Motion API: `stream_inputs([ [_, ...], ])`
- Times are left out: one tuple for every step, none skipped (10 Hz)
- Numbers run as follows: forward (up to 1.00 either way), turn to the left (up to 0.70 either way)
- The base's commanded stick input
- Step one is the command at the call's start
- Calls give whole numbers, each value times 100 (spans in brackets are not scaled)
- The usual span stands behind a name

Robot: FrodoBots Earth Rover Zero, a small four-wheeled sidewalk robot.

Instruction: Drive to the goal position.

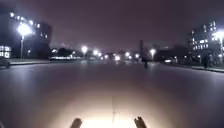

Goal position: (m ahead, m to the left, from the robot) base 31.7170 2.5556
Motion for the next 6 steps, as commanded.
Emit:
stream_inputs([
  [100,0],
  [100,0],
  [100,0],
  [100,0],
  [100,0],
  [100,0],
])
